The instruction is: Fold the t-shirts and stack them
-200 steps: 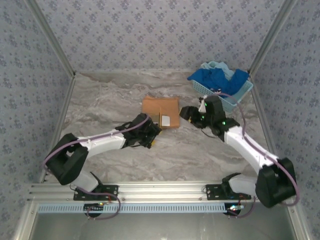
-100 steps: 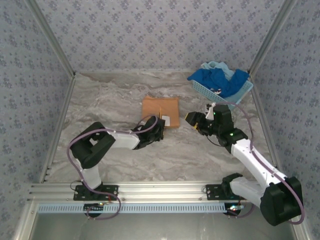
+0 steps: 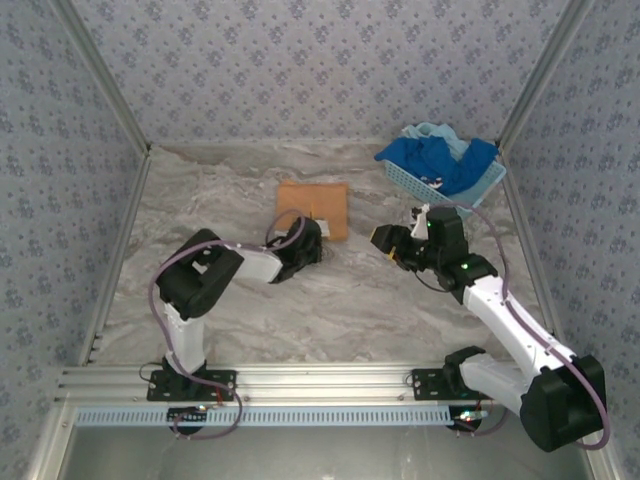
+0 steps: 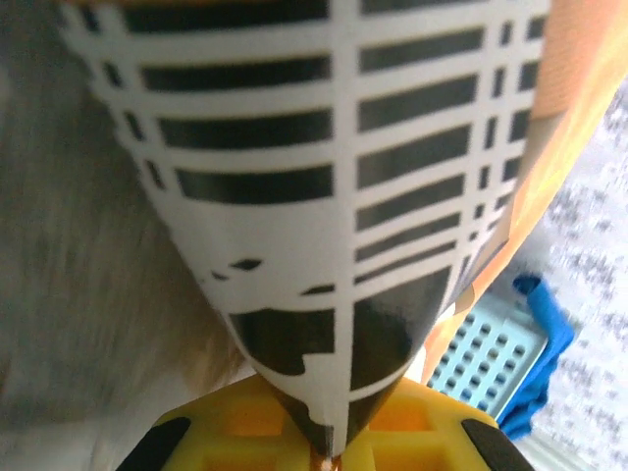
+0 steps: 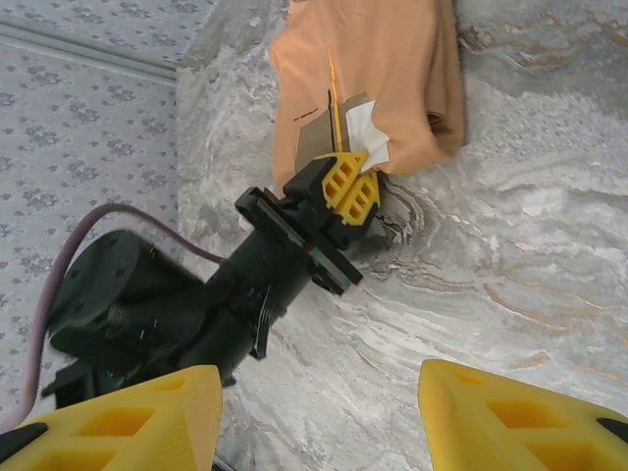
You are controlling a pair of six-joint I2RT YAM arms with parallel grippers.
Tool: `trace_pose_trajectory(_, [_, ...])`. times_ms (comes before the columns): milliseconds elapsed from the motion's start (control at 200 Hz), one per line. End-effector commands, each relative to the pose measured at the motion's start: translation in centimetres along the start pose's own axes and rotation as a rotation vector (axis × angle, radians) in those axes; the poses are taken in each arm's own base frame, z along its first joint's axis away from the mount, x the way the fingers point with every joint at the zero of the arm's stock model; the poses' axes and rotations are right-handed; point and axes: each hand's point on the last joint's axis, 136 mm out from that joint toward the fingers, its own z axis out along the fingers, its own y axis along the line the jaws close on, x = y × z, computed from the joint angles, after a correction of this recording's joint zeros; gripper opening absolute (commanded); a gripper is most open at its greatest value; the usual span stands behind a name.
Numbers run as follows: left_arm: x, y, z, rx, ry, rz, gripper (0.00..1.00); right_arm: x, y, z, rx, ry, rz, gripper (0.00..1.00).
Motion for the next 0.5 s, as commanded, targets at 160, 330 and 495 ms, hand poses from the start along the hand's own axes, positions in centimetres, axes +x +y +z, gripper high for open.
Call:
trace_pose_trajectory(160, [-12.2, -5.2, -1.2, 0.008, -0.080, 0.074, 0.08, -1.4, 2.0, -0.8, -0.019, -0.026, -0.056, 0.57])
trace_pose_trajectory(330, [-20.4, -8.0, -1.2, -0.039, -0.052, 0.169, 0.07, -1.7, 1.9, 0.0, -0.016, -0.019, -0.060, 0.58])
trace_pose_trajectory(495, [-27.5, -9.2, -1.7, -0.076, -0.043, 0.225, 0.08, -2.1, 2.1, 0.6, -0.019, -0.015, -0.063, 0.57])
